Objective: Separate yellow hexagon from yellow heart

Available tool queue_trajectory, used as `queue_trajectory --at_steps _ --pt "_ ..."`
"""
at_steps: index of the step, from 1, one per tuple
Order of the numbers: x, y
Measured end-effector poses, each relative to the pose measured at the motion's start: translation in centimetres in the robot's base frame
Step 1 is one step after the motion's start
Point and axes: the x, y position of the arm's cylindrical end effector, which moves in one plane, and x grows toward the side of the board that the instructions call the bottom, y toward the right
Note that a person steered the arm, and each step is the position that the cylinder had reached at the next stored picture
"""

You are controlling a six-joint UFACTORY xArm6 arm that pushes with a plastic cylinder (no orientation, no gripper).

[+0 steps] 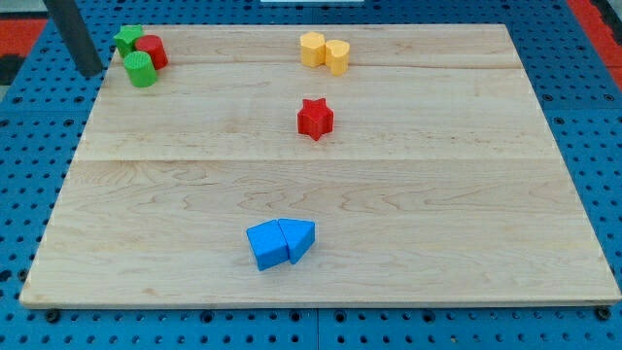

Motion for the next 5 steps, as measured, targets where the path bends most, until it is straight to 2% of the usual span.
queue_trajectory --at_steps 1,2,3,4,5 --pt "1.8 3.8" --pt "1.0 5.6" --pt "-2.2 6.6" --pt "2.0 12.8" --pt "3.5 27.1"
